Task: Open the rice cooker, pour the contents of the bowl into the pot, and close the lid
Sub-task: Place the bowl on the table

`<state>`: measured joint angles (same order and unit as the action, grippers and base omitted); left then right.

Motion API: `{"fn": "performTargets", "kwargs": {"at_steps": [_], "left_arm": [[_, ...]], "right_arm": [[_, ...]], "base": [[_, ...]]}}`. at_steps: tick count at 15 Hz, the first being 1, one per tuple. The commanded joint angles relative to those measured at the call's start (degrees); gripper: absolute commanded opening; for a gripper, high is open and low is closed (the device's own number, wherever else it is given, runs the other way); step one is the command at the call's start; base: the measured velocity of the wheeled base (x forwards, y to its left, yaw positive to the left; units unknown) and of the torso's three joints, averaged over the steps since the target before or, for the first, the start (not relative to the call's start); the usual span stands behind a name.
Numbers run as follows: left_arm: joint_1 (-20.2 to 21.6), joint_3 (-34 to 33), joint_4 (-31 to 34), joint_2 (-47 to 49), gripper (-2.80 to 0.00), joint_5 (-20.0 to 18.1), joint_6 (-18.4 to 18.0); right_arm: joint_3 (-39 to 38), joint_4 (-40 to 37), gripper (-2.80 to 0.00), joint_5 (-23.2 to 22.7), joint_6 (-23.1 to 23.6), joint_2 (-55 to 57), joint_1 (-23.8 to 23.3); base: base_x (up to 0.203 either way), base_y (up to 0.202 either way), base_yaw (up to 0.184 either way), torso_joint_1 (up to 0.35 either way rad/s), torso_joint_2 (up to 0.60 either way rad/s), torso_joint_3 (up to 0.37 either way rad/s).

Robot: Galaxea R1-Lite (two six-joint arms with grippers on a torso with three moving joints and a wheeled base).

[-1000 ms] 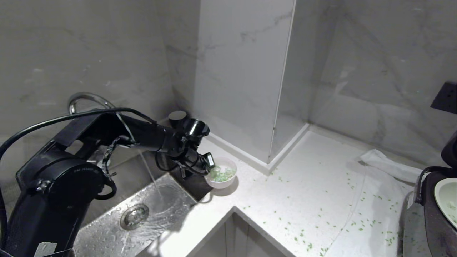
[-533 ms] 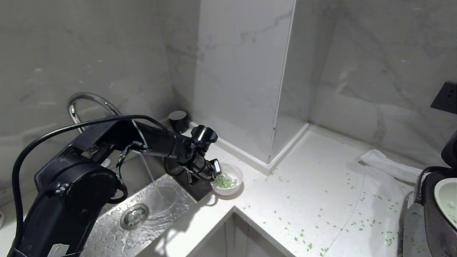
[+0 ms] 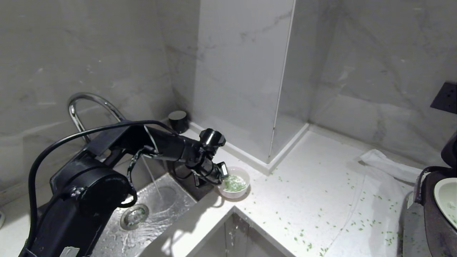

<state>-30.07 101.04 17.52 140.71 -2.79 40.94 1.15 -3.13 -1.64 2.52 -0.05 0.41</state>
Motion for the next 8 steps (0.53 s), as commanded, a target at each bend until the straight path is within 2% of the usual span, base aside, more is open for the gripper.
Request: {"fn": "performTargets", "kwargs": {"at_steps": [1, 6, 8], "left_arm": [[-0.25, 0.69, 0.12, 1.21, -2.80, 0.37, 0.28], [-0.34, 1.44, 0.15, 1.85, -2.80, 1.02, 0.28], [-0.86, 1.52, 0.15, 2.46, -2.80, 3.12, 0.19]], "right_arm": [[0.00, -0.03, -2.80, -0.03, 0.03, -0.03, 0.02], [0.00, -0.03, -2.80, -0.03, 0.03, 0.05, 0.02], [0.00, -0.03, -2.80, -0.03, 0.03, -0.04, 0.02]], "base": [[0.000, 0.000, 0.000, 0.000, 0.00, 0.000], [0.000, 0.000, 0.000, 0.000, 0.00, 0.000], [0.000, 0.000, 0.000, 0.000, 0.00, 0.000]]}}
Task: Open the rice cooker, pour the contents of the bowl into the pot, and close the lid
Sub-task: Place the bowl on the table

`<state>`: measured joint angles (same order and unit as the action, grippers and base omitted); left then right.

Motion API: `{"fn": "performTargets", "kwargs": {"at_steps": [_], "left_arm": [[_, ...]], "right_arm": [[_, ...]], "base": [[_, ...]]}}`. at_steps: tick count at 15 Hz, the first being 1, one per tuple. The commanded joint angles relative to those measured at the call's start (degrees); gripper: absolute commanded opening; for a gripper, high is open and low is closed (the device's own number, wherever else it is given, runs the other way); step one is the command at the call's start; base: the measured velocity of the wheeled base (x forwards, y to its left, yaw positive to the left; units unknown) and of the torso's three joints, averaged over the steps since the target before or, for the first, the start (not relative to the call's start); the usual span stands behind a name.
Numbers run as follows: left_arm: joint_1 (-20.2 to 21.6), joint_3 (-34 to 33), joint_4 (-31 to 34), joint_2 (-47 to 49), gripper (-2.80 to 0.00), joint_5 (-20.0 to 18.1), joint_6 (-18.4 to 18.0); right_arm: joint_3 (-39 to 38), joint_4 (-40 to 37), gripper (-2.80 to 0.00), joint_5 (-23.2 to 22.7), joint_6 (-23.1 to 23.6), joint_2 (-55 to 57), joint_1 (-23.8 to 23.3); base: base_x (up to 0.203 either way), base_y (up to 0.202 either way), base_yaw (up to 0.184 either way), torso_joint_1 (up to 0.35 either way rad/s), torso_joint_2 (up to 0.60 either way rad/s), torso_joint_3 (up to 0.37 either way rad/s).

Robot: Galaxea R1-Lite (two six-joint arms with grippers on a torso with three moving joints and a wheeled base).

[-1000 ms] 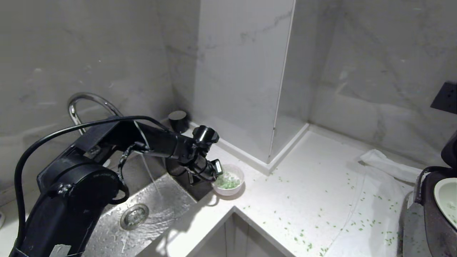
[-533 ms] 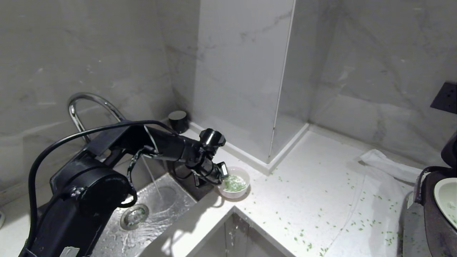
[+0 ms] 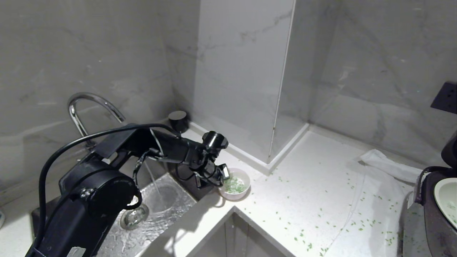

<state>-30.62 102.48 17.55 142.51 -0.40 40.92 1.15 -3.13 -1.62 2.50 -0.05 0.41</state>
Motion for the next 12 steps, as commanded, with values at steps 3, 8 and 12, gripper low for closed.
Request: {"fn": "performTargets", "kwargs": {"at_steps": [3, 8, 12], "left_arm": [[-0.81, 0.38, 0.11, 0.75, -2.80, 1.09, 0.21], [-1.37, 2.03, 0.20, 0.93, -2.80, 1.10, 0.12], [-1.55, 2.19, 0.20, 0.93, -2.77, 1.10, 0.14]], "right_arm": [[0.00, 0.01, -2.80, -0.05, 0.05, -0.04, 0.02], [0.00, -0.03, -2.80, -0.05, 0.05, -0.04, 0.02], [0.00, 0.05, -2.80, -0.05, 0.05, -0.04, 0.02]], "base": [[0.000, 0.000, 0.000, 0.000, 0.00, 0.000], [0.000, 0.000, 0.000, 0.000, 0.00, 0.000], [0.000, 0.000, 0.000, 0.000, 0.00, 0.000]]}}
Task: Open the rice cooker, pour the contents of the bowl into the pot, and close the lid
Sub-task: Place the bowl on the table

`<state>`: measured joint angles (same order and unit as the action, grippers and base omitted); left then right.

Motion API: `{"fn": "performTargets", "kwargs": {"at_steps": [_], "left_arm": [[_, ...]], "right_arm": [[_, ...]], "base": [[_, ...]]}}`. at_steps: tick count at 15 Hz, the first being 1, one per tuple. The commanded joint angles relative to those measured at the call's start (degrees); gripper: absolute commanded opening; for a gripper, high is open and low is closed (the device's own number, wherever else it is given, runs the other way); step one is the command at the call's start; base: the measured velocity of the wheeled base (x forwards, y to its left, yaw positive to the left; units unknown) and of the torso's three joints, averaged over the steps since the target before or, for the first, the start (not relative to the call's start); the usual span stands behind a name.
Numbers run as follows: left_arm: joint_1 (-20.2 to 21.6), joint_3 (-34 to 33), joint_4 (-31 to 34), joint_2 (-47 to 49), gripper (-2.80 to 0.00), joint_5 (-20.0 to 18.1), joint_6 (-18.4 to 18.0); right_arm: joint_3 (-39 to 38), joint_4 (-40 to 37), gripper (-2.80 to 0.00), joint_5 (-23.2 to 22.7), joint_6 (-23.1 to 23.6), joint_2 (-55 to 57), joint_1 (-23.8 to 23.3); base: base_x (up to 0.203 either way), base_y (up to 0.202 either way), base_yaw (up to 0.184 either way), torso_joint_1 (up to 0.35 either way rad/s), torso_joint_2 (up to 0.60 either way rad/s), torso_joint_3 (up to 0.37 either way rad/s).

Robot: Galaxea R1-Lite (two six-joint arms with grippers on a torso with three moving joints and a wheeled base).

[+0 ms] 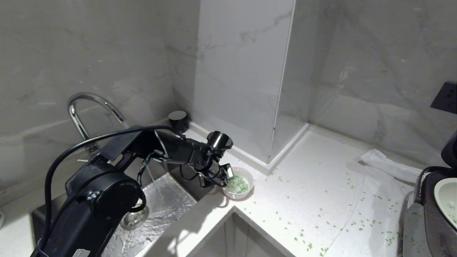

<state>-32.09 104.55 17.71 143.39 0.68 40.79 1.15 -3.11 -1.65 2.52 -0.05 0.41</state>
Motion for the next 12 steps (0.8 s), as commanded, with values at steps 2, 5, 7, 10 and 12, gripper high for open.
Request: {"fn": "performTargets", "kwargs": {"at_steps": [2, 5, 7, 10, 12], "left_arm": [[0.01, 0.57, 0.04, 0.05, 0.00, 0.02, 0.34], [0.33, 0.55, 0.17, -0.67, 0.00, 0.02, 0.52], [0.73, 0.31, 2.74, -1.84, 0.00, -0.07, 0.67], [2.63, -0.01, 4.62, -5.25, 0.00, -0.25, 0.99], [4.07, -0.01, 4.70, -6.91, 0.00, -0.24, 1.22]], "right_arm": [[0.00, -0.06, -2.80, -0.02, 0.03, -0.04, 0.02], [0.00, -0.06, -2.80, -0.02, 0.03, -0.04, 0.02], [0.00, 0.00, -2.80, -0.02, 0.03, -0.04, 0.02], [0.00, -0.06, -2.80, -0.02, 0.03, -0.04, 0.02], [0.00, -0.06, -2.80, -0.02, 0.03, -0.04, 0.02]], "base": [[0.000, 0.000, 0.000, 0.000, 0.00, 0.000], [0.000, 0.000, 0.000, 0.000, 0.00, 0.000], [0.000, 0.000, 0.000, 0.000, 0.00, 0.000], [0.000, 0.000, 0.000, 0.000, 0.00, 0.000], [0.000, 0.000, 0.000, 0.000, 0.00, 0.000]]}}
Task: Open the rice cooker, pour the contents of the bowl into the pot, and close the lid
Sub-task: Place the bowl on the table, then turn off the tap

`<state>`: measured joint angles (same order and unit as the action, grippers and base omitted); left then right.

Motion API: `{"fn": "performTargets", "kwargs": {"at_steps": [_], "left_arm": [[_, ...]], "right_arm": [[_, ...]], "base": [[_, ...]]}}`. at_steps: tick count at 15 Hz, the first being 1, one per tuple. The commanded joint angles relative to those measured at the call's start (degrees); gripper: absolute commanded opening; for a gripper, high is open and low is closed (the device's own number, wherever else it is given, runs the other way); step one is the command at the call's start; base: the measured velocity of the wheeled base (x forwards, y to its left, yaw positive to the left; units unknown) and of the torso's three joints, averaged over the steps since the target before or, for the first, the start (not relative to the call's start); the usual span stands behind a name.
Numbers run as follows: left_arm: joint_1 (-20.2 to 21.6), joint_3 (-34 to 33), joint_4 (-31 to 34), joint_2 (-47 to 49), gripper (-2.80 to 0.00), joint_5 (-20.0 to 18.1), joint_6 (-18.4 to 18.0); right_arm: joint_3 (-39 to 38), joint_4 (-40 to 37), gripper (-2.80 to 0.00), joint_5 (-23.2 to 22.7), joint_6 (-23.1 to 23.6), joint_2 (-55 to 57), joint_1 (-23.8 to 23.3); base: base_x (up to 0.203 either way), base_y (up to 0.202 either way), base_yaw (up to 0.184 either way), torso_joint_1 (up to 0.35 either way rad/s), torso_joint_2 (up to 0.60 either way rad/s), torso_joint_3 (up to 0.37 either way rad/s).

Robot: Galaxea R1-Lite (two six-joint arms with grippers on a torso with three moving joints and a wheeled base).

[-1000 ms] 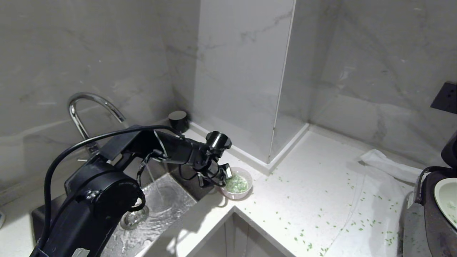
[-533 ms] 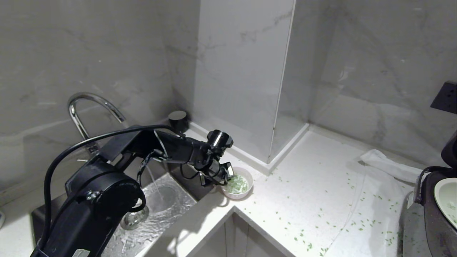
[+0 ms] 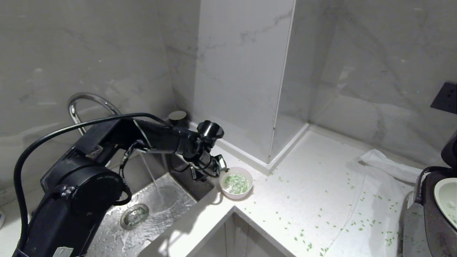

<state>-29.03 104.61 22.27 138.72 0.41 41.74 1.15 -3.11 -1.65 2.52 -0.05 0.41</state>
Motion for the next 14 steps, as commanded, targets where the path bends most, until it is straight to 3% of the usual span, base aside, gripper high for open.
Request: {"fn": "performTargets", "kwargs": {"at_steps": [1, 5, 8, 13, 14], "left_arm": [[1.30, -0.35, 0.21, -3.30, 0.00, 0.02, 0.27], [2.80, -8.32, 0.02, -11.06, 0.00, 0.06, 0.36], [7.22, -15.31, -1.19, -16.65, 0.00, -0.03, -0.02], [12.89, -32.09, -10.70, -26.10, 0.00, -0.34, -3.23], [13.70, -36.29, -13.00, -28.69, -2.80, -0.36, -3.89]], "right_arm": [[0.00, -0.06, -2.80, -0.02, 0.02, -0.04, 0.02], [0.00, -0.05, -2.80, -0.02, 0.02, -0.03, 0.02], [0.00, -0.06, -2.80, -0.02, 0.02, 0.02, 0.02], [0.00, -0.06, -2.80, -0.02, 0.02, -0.03, 0.02], [0.00, -0.06, -2.80, -0.02, 0.02, -0.04, 0.02]], "base": [[0.000, 0.000, 0.000, 0.000, 0.00, 0.000], [0.000, 0.000, 0.000, 0.000, 0.00, 0.000], [0.000, 0.000, 0.000, 0.000, 0.00, 0.000], [0.000, 0.000, 0.000, 0.000, 0.00, 0.000], [0.000, 0.000, 0.000, 0.000, 0.00, 0.000]]}}
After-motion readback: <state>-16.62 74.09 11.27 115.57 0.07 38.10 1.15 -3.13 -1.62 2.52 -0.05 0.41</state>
